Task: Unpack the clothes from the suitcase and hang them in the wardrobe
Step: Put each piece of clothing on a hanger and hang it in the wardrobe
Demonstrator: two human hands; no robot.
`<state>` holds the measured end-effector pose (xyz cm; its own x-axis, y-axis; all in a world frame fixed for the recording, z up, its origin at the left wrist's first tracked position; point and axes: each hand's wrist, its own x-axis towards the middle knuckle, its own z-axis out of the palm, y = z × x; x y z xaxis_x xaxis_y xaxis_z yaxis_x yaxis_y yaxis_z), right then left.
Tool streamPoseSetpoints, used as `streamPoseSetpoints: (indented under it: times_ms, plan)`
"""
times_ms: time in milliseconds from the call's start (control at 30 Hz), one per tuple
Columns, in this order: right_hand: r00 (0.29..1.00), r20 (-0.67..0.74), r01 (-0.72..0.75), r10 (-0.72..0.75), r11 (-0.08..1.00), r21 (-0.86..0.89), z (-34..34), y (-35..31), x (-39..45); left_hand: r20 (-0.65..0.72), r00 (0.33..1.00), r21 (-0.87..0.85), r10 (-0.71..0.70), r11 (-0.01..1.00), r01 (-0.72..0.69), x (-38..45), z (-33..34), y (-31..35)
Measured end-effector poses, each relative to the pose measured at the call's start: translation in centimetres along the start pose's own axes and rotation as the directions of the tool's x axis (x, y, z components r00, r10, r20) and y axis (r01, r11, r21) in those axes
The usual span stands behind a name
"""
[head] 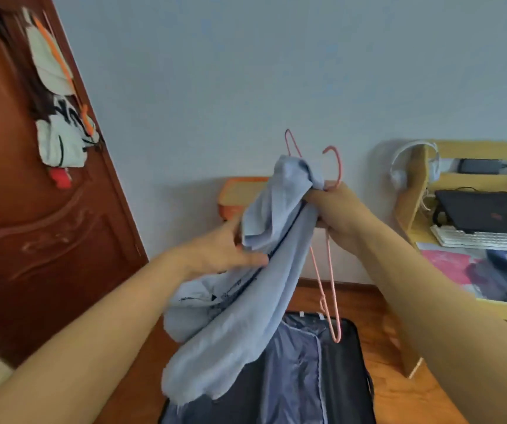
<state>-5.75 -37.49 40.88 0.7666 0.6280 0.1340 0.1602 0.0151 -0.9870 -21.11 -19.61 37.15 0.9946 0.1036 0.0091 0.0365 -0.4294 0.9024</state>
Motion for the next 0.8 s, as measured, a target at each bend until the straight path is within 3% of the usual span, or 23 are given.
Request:
streamPoseSetpoints:
  times_ms: [33, 100, 200, 267, 400, 467, 533, 633, 800]
  plan:
    - [0.999, 0.035, 0.014, -0.014, 1.000, 0.017, 0.3, -0.8, 0.3, -0.010, 0.993, 0.113, -0.115, 0.987, 0.116, -1.4, 0.8, -3.1]
    - [0.994, 0.105, 0.026, -0.029, 0.999, 0.023, 0.9, -1.9, 0.8, -0.131, 0.959, 0.126, -0.251, 0.956, 0.267, -2.8, 1.9, -7.7]
    - [0.991, 0.132, -0.005, 0.007, 1.000, -0.016, 0.7, -1.8, 1.4, -0.284, 0.927, 0.022, -0.244, 0.965, 0.261, -4.1, 1.8, -9.7]
    - [0.986, 0.154, -0.059, 0.066, 0.997, -0.045, 0.1, -0.9, 1.6, -0.298, 0.916, -0.107, -0.269, 0.963, 0.248, -4.9, 1.1, -9.9]
    - [0.979, 0.125, -0.165, 0.164, 0.986, -0.004, -1.6, 0.3, 1.3, -0.438, 0.862, -0.136, -0.254, 0.967, 0.216, -4.9, -0.1, -10.3]
    - [0.967, 0.135, -0.221, 0.216, 0.975, 0.021, -2.2, 0.5, 0.7, -0.316, 0.917, -0.160, -0.246, 0.966, 0.204, -3.6, 1.2, -9.5]
    - [0.946, 0.193, -0.266, 0.262, 0.964, -0.005, -2.4, 0.3, 0.0, -0.149, 0.979, -0.141, -0.141, 0.983, 0.120, -1.3, 3.9, -8.0]
    - [0.913, 0.285, -0.277, 0.293, 0.956, -0.094, -3.4, -0.6, -1.3, -0.105, 0.994, -0.235, -0.036, 0.972, 0.010, 1.8, 7.0, -5.4]
    - [0.925, 0.257, -0.284, 0.281, 0.958, -0.024, -7.0, -2.9, -2.7, 0.093, 0.994, -0.187, -0.064, 0.979, 0.081, 4.6, 8.7, -5.2]
